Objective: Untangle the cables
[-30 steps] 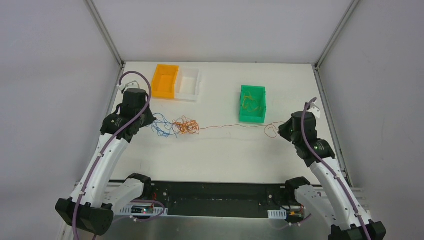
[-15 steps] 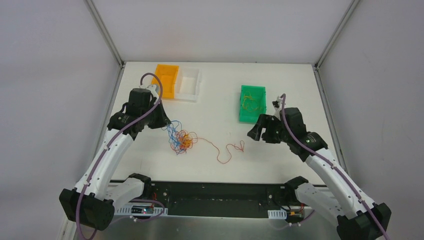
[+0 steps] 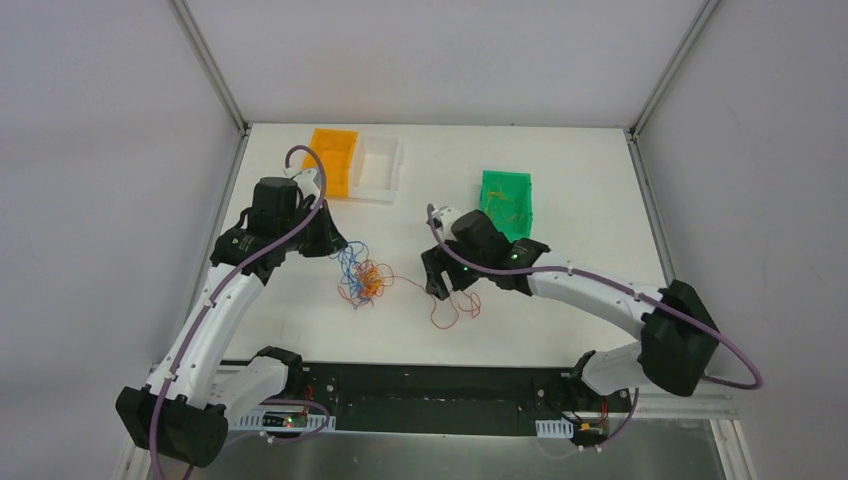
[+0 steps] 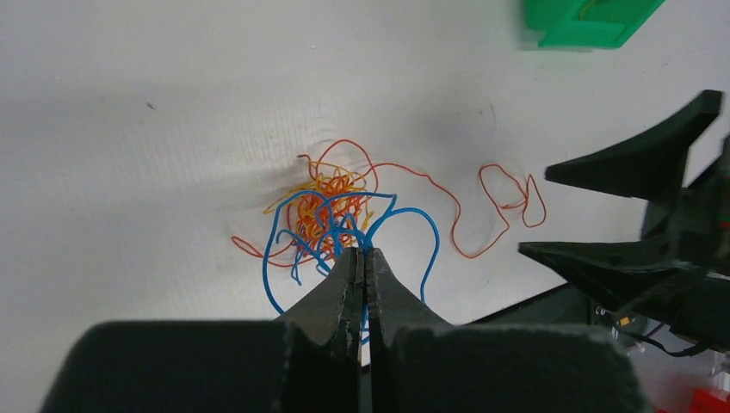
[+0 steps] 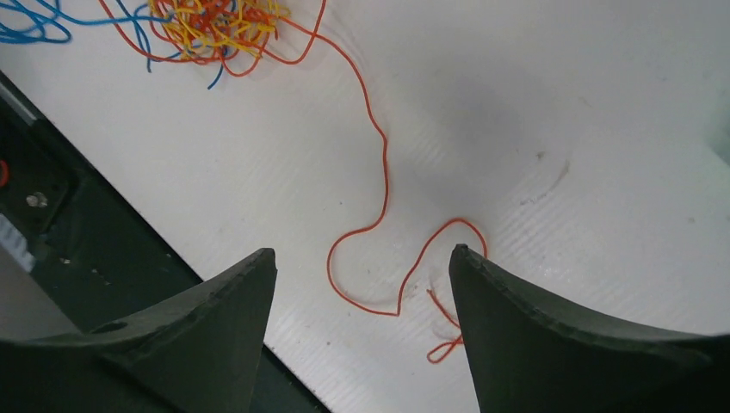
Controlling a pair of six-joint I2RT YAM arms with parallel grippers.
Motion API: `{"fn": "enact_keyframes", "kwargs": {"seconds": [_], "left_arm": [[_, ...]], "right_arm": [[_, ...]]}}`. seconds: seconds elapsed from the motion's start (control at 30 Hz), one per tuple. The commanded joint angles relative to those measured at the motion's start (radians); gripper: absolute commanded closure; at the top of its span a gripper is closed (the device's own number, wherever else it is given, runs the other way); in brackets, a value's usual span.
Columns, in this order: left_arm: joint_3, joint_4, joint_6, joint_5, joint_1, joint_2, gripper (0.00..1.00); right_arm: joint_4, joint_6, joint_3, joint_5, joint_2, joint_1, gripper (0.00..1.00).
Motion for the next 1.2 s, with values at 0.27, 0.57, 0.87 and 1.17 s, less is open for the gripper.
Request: {"fn": "enact_keyframes", "kwargs": {"seconds": [0.27,0.57,0.87,1.17], "left_arm": [[0.080,0.021,0.046,0.085,0.005,-0.161,1.00],[0.167,0.021,0.022,0.162,0.006,-0.162,1.00],[0.244,0.021,-0.014,0.193,0.006,-0.146,1.00],[0.188,-0.025,-0.051,-0.097,0.006,-0.161,1.00]], "right_arm": [[0.332,-0.257,0.067,0.011,0.240,0.089,0.25],[0.559,-0.213,0.046,-0.105,0.316,0.089,0.25],[0.676,-0.132,0.051,-0.106,0.379,0.077,0.71],[0.694,0.087,-0.141,0.029,0.203,-0.038,1.00]]}}
